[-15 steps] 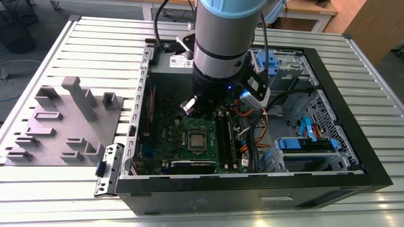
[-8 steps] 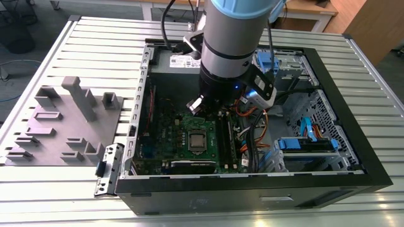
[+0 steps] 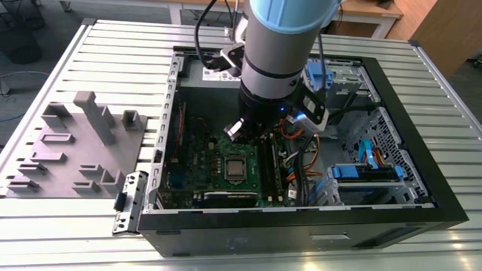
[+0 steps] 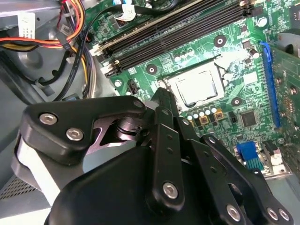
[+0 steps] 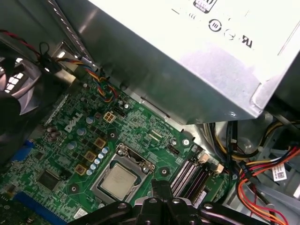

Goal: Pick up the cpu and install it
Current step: 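Install the first cpu locking lever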

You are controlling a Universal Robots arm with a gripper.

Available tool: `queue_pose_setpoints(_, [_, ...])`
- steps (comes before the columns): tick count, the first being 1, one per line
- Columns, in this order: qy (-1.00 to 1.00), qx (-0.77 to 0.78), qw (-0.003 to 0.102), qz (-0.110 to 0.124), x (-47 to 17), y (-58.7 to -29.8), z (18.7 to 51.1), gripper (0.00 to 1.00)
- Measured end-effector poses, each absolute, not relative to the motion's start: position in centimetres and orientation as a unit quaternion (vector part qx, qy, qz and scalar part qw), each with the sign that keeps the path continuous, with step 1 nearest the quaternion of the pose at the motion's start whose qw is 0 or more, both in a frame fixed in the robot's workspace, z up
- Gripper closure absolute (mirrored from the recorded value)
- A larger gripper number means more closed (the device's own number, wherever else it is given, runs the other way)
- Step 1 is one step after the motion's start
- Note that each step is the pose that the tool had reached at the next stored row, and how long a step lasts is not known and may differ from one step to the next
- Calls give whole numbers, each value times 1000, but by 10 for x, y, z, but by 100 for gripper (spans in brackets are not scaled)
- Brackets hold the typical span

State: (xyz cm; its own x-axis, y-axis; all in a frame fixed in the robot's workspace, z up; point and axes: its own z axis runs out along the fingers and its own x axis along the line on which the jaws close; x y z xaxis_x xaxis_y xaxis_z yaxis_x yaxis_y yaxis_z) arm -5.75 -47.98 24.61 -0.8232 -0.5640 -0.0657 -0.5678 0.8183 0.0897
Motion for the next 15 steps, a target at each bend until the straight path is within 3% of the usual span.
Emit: queue_pose_setpoints(15, [953,-301,12,35,-57,-480,231,89])
